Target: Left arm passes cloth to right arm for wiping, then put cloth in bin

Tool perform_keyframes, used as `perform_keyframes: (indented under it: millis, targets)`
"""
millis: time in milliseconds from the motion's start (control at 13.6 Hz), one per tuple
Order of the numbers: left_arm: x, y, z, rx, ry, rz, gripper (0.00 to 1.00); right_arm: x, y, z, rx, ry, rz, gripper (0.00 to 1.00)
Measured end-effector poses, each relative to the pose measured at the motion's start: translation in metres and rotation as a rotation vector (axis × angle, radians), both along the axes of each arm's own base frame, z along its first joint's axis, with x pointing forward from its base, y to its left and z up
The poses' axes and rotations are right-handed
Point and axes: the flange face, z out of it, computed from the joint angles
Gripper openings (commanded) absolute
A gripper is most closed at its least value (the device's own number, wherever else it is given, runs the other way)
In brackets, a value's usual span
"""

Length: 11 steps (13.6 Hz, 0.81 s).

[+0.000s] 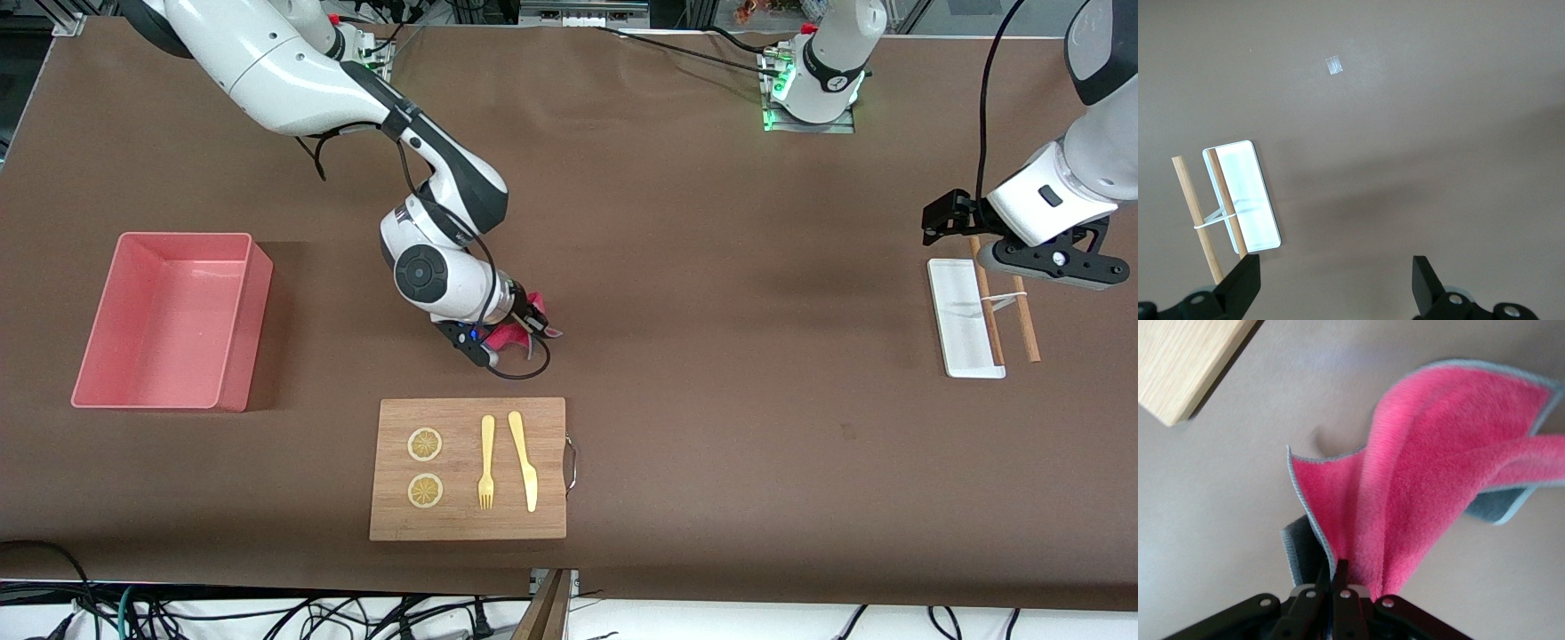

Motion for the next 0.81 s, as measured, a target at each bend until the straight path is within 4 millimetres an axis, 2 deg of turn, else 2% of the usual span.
perform_keyframes:
  millis: [221,442,589,810]
  targets:
    - [0.000,-0.002,0.000,-0.001,-0.001,-0.004,1.00,0.000,0.001,0.000,0.000,-0.002,0.001,0.00]
    - [0.001,-0.004,-0.003,-0.009,0.004,-0.003,1.00,0.000,-0.008,-0.005,-0.024,0.016,0.045,0.00]
    - [0.004,-0.006,-0.006,-0.012,0.000,-0.003,1.00,0.002,-0.025,-0.012,-0.053,0.053,0.118,0.00]
    - [0.016,-0.006,-0.006,-0.020,-0.073,0.000,1.00,0.015,-0.066,-0.022,-0.103,0.086,0.219,0.00]
